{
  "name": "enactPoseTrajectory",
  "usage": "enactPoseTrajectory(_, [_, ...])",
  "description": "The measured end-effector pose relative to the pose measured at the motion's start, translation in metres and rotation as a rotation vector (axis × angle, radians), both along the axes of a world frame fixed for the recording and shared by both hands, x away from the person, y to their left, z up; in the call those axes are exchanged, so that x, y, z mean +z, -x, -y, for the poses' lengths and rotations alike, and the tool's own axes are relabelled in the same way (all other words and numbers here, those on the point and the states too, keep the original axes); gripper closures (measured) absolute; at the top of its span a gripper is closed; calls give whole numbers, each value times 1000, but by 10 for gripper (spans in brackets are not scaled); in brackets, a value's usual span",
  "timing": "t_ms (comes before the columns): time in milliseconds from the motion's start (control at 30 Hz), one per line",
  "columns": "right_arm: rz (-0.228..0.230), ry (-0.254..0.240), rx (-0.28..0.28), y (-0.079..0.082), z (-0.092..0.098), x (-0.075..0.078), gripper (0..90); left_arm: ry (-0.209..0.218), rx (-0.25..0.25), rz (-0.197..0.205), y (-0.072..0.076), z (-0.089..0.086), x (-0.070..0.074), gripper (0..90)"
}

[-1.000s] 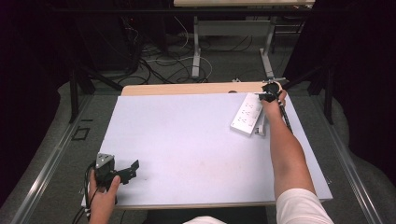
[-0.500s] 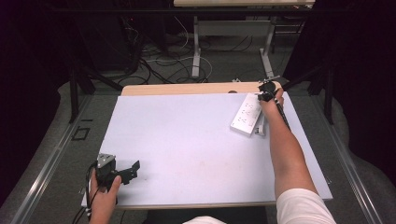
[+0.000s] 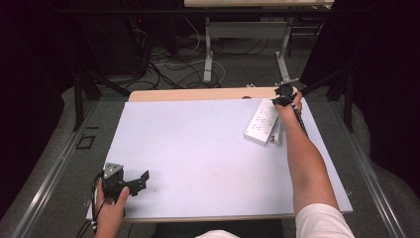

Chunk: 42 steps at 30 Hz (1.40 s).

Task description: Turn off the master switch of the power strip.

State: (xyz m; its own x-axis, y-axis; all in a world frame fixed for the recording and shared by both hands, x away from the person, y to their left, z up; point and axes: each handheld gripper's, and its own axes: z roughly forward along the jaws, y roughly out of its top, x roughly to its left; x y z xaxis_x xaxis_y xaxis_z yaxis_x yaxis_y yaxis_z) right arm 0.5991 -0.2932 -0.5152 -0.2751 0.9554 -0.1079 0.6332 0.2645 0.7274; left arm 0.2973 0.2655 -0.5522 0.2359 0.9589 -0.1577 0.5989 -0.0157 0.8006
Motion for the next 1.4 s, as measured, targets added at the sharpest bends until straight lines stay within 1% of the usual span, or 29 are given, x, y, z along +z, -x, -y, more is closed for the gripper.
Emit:
enactPoseTrajectory(33, [-1,1,4,1,0,1,758,0,0,0,0,0,0,4])
enactPoseTrajectory(100, [-6,-13,-10,3,-1,4,731,0,-8,6,-1,1,0,5])
enactPoseTrajectory(133, [-5,-10,-4,4,-2,6,723,-1,-11,8,-1,1,0,4])
enactPoseTrajectory(200, [-18,-12,-4,7,-3,9,702,2,-16,1,-1,3,1,5])
enactPoseTrajectory(267, [-20,-15,0,9,-2,11,681,1,-23,9,-2,4,0,5])
enactPoseTrajectory(300, [-17,-16,-3,10,-2,13,671,5,-28,7,-2,5,0,4])
enactPoseTrajectory(333, [-16,-13,-7,12,-2,14,655,3,-33,3,-1,5,0,5])
enactPoseTrajectory(400, [-18,-11,-9,14,-2,16,637,3,-36,8,-2,5,0,5])
enactPoseTrajectory(467, [-13,3,-22,16,-2,19,590,14,-43,8,-3,6,2,5])
enactPoseTrajectory(500, [-7,11,-14,17,-1,20,587,16,-46,11,-4,6,2,5])
enactPoseTrajectory(533, [-10,6,-23,19,-2,22,580,18,-47,10,-4,7,2,5])
enactPoseTrajectory(567, [-4,13,-16,20,-1,24,575,18,-50,15,-5,7,2,5])
enactPoseTrajectory(633, [-9,4,-28,23,-2,27,557,21,-56,15,-5,8,2,5])
enactPoseTrajectory(667, [-3,1,-29,24,-1,29,543,20,-57,20,-5,9,2,5])
enactPoseTrajectory(733, [-1,-7,-42,27,-1,33,509,11,-70,21,-6,10,3,5])
enactPoseTrajectory(767, [-1,-19,-47,28,-2,34,490,11,-70,21,-6,10,3,5])
enactPoseTrajectory(867, [-1,-17,-44,31,-2,37,471,15,-77,21,-8,12,3,5])
enactPoseTrajectory(933, [-11,-17,-46,34,-2,39,443,12,-79,26,-9,12,3,5])
enactPoseTrajectory(1067, [-28,-36,-52,39,-4,42,349,13,-83,20,-11,13,3,5])
enactPoseTrajectory(1133, [-47,-34,-58,42,-6,43,298,7,-89,18,-12,13,3,5])
enactPoseTrajectory(1200, [-59,-21,-51,46,-6,45,266,10,-94,16,-12,13,3,5])
enactPoseTrajectory(1267, [-59,-25,-55,49,-8,47,221,12,-94,16,-13,14,3,5])
enactPoseTrajectory(1300, [-61,-13,-51,50,-8,48,190,12,-92,18,-13,15,3,5])
enactPoseTrajectory(1333, [-62,-19,-56,52,-10,49,163,10,-97,17,-13,15,3,5])
enactPoseTrajectory(1400, [-69,-15,-47,55,-11,50,152,11,-97,17,-14,17,2,5])
